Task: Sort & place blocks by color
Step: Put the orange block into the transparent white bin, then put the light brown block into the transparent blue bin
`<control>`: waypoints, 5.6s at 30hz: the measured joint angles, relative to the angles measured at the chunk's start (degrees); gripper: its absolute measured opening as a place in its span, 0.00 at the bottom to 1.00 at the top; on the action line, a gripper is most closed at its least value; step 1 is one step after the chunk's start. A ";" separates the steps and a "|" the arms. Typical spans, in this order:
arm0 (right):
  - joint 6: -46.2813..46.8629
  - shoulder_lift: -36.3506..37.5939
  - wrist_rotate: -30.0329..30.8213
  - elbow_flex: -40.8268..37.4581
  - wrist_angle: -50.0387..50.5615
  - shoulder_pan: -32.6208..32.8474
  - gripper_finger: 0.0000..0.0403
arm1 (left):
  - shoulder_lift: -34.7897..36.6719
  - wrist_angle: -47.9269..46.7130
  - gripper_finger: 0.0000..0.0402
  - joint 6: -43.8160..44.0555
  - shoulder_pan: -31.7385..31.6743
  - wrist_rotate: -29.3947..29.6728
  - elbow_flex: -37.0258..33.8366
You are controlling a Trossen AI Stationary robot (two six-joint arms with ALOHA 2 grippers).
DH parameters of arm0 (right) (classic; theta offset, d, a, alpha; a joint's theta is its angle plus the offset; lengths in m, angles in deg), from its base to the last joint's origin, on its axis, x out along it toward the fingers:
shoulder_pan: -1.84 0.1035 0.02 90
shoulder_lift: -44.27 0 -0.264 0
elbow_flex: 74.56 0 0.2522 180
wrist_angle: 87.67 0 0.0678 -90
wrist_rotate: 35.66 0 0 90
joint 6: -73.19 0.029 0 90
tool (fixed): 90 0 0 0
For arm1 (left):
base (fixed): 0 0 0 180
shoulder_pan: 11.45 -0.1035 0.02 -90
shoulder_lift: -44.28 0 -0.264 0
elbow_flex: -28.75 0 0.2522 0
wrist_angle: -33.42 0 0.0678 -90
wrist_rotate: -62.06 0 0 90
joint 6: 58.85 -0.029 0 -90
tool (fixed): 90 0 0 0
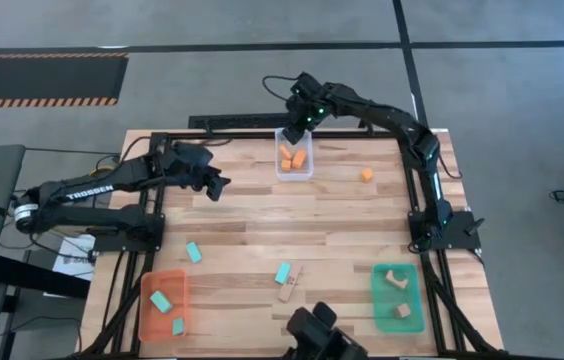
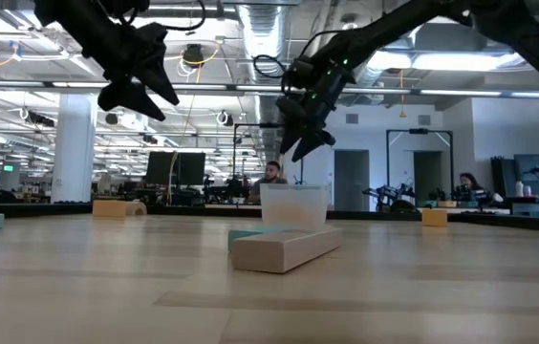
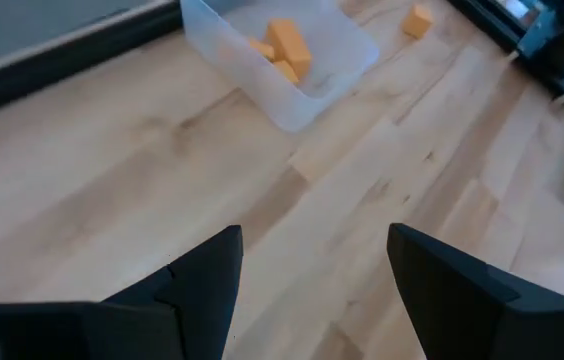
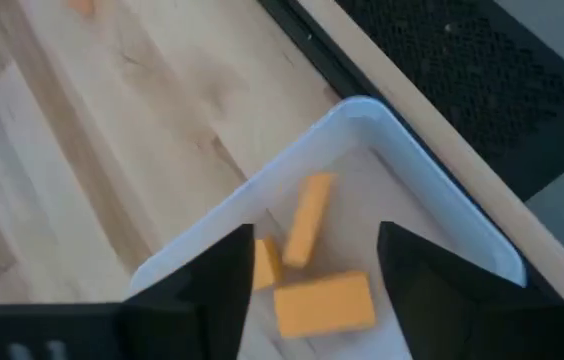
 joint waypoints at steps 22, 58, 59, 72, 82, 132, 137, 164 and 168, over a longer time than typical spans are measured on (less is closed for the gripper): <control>-16.73 24.26 0.19 -0.02 17.97 -1.67 0.64 | -28.58 -21.36 0.59 -17.16 -18.65 4.67 14.79; -26.99 25.08 -4.49 -7.15 22.24 -9.00 0.64 | -51.32 -40.43 0.59 -27.63 -19.01 4.19 29.49; -26.06 25.08 -4.43 -7.15 23.54 -9.02 0.64 | -51.09 -40.58 0.59 -27.26 -18.61 3.67 29.49; -6.13 28.52 7.96 -29.99 20.48 -11.10 0.64 | -35.66 -30.09 0.59 -20.66 -15.73 3.25 29.44; -2.03 28.03 12.63 -44.03 13.91 -10.87 0.64 | -31.46 -26.78 0.59 -19.10 -15.75 1.41 29.44; -2.43 26.81 12.10 -46.80 7.21 -5.95 0.31 | -31.82 -27.80 0.59 -16.72 -14.88 0.30 29.44; 1.59 29.36 8.47 -39.00 -3.85 0.49 0.31 | -31.82 -27.57 0.59 -16.82 -13.93 1.02 29.44; -1.53 -8.78 5.42 6.09 9.49 4.06 0.79 | -19.01 -27.47 0.59 -13.42 -10.37 6.46 19.70; -1.53 -7.91 5.90 7.51 10.93 3.67 0.88 | -17.35 -27.89 0.59 -8.36 -11.54 9.22 18.33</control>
